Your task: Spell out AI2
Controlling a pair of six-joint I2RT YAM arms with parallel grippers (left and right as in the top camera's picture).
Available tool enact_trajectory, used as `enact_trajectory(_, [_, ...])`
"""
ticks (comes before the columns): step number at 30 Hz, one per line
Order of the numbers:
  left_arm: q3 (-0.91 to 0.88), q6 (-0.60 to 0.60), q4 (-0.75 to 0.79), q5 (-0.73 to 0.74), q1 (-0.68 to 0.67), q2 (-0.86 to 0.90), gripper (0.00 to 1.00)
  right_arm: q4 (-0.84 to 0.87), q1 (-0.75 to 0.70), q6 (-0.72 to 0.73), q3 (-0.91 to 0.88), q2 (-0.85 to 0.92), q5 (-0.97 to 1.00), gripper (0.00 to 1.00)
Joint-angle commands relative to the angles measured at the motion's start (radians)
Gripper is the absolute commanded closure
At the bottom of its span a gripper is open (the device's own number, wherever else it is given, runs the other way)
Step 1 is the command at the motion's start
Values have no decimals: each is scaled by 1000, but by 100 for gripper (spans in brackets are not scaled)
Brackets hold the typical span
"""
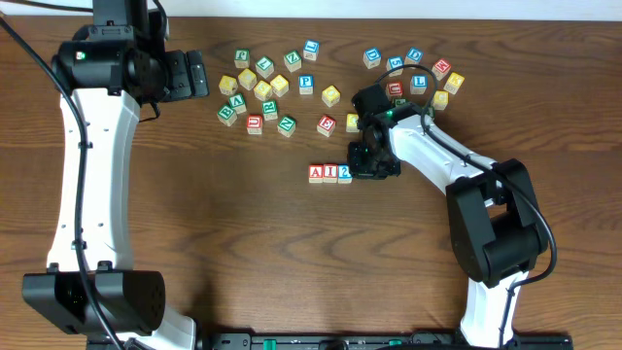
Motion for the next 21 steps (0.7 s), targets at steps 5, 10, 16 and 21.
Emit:
enact_trajectory(5, [0, -9, -4, -2, 2, 3, 2, 6, 6, -8, -5, -16, -22, 87])
enact_trajectory(10, [0, -8, -4, -2, 3, 3, 2, 11, 6, -11, -5, -16, -37, 87])
enact_trajectory(16, [0, -9, -4, -2, 2, 3, 2, 27, 11, -11, -5, -16, -56, 87])
enact_trajectory(21, [0, -9, -4, -2, 3, 3, 2, 43, 15, -11, -5, -16, -74, 87])
